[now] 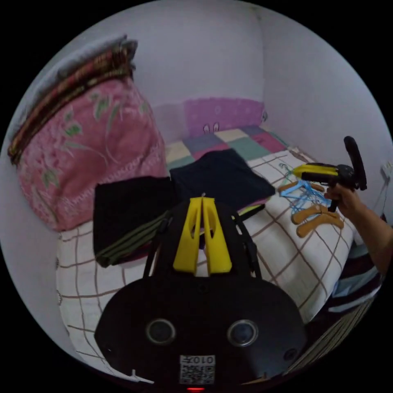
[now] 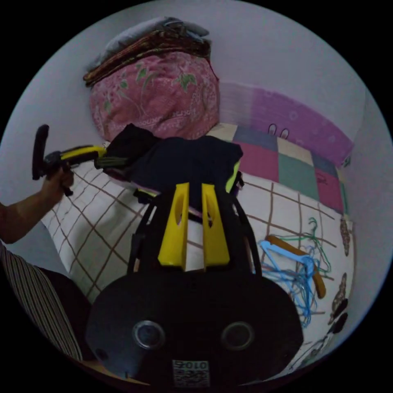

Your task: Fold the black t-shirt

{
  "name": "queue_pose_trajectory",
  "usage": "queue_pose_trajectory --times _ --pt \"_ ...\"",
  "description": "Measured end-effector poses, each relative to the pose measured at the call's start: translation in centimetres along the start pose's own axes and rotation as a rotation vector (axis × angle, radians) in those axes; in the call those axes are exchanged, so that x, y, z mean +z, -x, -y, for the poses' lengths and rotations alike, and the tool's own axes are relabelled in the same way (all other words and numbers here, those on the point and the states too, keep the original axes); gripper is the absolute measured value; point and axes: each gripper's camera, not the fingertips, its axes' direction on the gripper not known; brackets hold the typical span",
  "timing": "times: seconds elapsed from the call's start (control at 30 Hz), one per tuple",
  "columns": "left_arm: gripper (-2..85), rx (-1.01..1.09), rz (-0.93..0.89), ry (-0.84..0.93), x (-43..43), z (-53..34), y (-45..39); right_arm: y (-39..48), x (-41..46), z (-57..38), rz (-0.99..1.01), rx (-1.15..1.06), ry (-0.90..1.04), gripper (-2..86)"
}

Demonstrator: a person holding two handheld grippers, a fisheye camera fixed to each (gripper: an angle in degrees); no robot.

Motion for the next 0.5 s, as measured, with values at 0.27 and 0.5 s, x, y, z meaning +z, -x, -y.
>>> queue_pose_trajectory --times 0.27,0.5 --pt "-0.1 0.209 0.057 -0.143 -15.7 -10.5 -9.9 15.3 -7.5 -20.0 -0.211 -0.003 -0.049 3.9" --pt "0.3 0.283 -0.016 -0.253 -22.6 -17.5 -13.1 25.0 -13.1 -33.6 -0.215 -0.019 -0.224 4.5"
